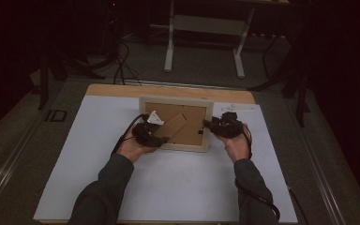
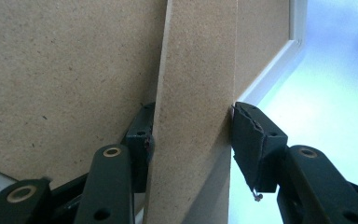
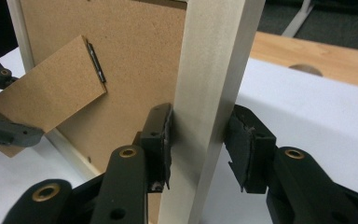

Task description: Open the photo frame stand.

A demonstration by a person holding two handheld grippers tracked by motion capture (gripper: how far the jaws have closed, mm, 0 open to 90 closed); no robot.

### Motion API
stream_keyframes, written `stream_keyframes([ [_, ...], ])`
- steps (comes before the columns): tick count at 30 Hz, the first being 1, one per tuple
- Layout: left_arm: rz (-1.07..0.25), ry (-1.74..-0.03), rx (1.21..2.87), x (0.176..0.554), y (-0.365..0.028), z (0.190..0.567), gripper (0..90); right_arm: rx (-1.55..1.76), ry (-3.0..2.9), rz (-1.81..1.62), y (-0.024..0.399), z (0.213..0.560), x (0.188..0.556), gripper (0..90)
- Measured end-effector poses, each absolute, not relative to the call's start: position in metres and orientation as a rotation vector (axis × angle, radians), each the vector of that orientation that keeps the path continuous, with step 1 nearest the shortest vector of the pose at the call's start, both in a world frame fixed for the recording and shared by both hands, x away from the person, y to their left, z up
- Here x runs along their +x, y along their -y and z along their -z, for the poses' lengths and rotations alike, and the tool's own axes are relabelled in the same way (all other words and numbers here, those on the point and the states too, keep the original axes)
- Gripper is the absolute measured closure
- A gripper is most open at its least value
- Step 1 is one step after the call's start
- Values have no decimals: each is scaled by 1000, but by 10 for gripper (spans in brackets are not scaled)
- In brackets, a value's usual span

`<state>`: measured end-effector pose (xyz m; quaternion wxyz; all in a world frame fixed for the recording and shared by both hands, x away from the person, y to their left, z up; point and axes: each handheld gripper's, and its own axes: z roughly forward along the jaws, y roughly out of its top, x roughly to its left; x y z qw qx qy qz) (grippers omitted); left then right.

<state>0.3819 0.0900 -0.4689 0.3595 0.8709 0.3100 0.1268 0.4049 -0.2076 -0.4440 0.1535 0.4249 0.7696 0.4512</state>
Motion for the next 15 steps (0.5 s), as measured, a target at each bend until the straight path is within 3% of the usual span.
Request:
stream_keyframes([
  [6, -350, -805, 2257, 384, -87, 468, 561, 1193, -2183, -1299, 209, 442, 402, 616],
  [9, -372, -823, 2241, 386, -89, 468, 632, 1153, -2204, -1273, 209, 443, 401, 627],
  [15, -404, -765, 2267, 381, -87, 465, 626, 1137, -2204, -1259, 208, 443, 400, 627],
])
